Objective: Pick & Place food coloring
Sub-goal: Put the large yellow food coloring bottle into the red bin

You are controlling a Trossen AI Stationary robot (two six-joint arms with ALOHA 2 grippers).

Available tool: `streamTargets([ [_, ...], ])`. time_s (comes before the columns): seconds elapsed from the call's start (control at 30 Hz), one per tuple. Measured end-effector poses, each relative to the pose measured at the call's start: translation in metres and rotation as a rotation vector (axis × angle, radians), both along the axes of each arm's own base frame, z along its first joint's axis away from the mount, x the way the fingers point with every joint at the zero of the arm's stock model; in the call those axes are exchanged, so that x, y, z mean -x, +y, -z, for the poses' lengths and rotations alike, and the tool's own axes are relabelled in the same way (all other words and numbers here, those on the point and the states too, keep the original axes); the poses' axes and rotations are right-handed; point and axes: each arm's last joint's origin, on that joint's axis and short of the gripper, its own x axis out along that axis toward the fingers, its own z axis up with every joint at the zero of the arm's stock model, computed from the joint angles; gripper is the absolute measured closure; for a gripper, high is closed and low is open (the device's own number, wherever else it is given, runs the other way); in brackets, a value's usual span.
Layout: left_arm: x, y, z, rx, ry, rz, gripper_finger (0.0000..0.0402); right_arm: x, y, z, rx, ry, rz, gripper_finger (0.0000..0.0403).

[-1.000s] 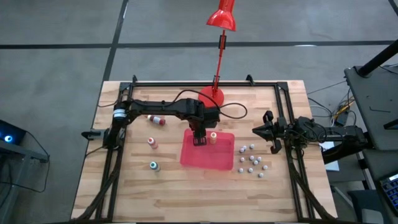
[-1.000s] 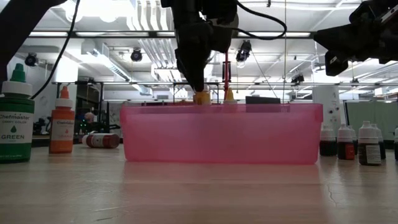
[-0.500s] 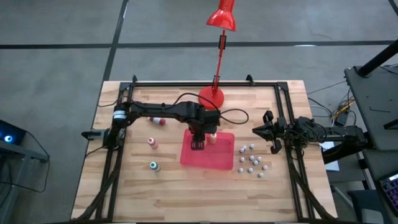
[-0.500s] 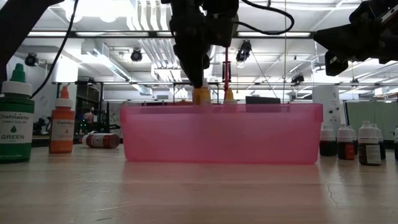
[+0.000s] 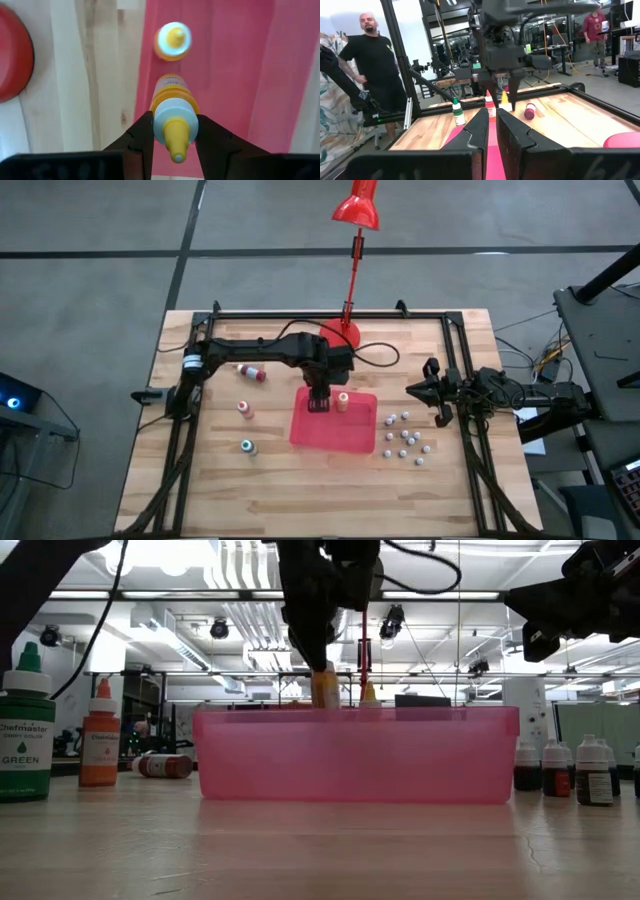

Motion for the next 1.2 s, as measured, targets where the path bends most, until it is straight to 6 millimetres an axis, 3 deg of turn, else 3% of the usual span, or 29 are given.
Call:
streamTargets([
  [0.33, -0.009, -0.001, 0.020, 0.011, 0.053, -0.018, 0.0309, 0.000, 0.000, 0.000, 0.000, 0.000, 0.000, 0.0374],
  [1.2, -0.015, 0.000, 0.025, -0.033, 0.012, 0.026, 0.0309, 0.000, 0.000, 0.000, -0.003, 0.000, -0.001, 0.0374],
])
